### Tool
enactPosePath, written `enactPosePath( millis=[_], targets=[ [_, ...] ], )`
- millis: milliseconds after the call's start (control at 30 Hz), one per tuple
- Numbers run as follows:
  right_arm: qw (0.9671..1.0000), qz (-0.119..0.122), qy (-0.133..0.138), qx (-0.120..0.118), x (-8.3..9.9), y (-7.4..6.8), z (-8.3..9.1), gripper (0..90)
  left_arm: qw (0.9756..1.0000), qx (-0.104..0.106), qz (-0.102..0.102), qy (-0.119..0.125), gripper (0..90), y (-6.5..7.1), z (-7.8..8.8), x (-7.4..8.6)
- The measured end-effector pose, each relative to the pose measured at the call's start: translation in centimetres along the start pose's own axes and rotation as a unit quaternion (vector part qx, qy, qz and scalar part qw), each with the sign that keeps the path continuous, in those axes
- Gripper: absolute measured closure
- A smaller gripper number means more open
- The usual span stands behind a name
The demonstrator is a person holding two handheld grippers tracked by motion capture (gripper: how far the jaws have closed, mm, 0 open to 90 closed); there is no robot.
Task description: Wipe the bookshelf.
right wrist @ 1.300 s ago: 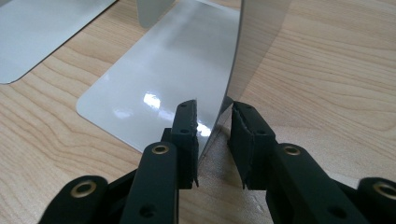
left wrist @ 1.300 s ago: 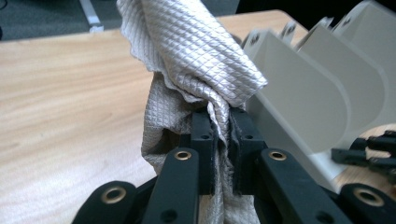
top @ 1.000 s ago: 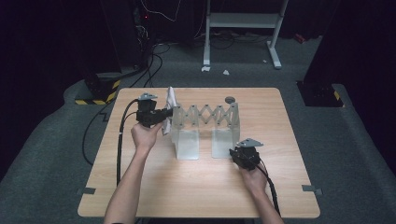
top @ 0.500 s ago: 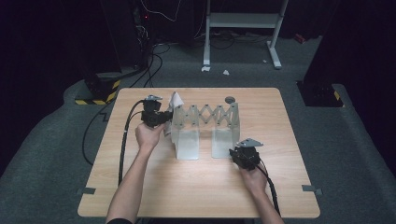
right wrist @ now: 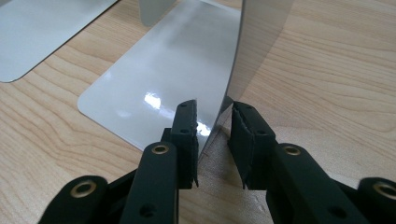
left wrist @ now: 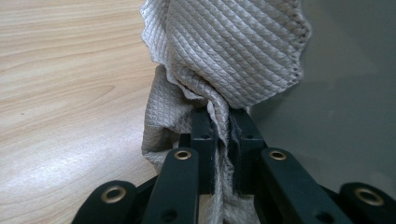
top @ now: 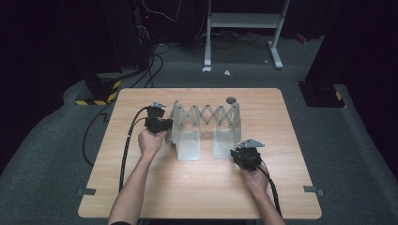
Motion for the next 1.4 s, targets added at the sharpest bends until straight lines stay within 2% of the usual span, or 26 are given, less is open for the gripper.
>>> enactPosePath(
  millis=[100,267,367,467,633,700,833,1000,1067,1200,1400],
  targets=[
    [1.0000,0.000,0.000,0.000,0.0,0.0,0.0,71.6,0.9999,0.001,-0.001,-0.012,81.9,0.1,-0.6,0.8],
    [1.0000,0.001,0.000,0.000,0.0,0.0,0.0,71.6,0.9998,0.004,0.009,-0.020,81.9,0.2,-1.6,2.0],
    [1.0000,0.000,0.000,0.000,0.0,0.0,0.0,71.6,0.9993,-0.002,0.002,-0.036,81.9,0.3,-2.2,2.6],
    [1.0000,0.001,0.001,0.000,0.0,0.0,0.0,71.6,0.9990,0.002,0.013,-0.042,81.9,0.4,-2.9,3.4],
    [1.0000,0.001,0.001,0.001,0.0,0.0,0.0,71.6,0.9986,0.004,0.018,-0.049,81.9,0.4,-3.6,4.0],
    [1.0000,0.001,0.001,0.001,0.0,0.0,0.0,71.6,0.9986,0.001,0.014,-0.051,81.9,0.4,-3.5,4.0],
    [1.0000,0.001,0.000,0.001,0.0,0.0,0.0,71.6,0.9991,0.002,0.009,-0.042,81.9,0.6,-2.7,3.6],
    [1.0000,0.001,0.001,0.001,0.0,0.0,0.0,71.6,1.0000,0.001,0.004,-0.003,81.9,1.1,-0.3,2.3],
    [1.0000,0.000,0.001,0.001,0.0,0.0,0.0,71.6,1.0000,0.003,-0.002,0.009,81.8,1.2,0.7,1.8],
    [1.0000,0.000,0.001,0.001,0.0,0.0,0.0,71.6,0.9995,-0.007,-0.017,0.024,81.8,1.8,2.4,0.6],
    [1.0000,0.000,0.001,0.001,0.0,0.0,0.0,71.6,0.9986,-0.003,-0.021,0.049,81.8,2.3,4.3,-0.1]
  ],
)
Point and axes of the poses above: each handheld gripper's, and its own axes: z roughly backward along the jaws, x roughly out of its underside, y roughly to its right, the point moved 4 cm from there along -z, roughly forward along the jaws, and after that the axes turned 15 degrees about -z, right-handed, at the moved point
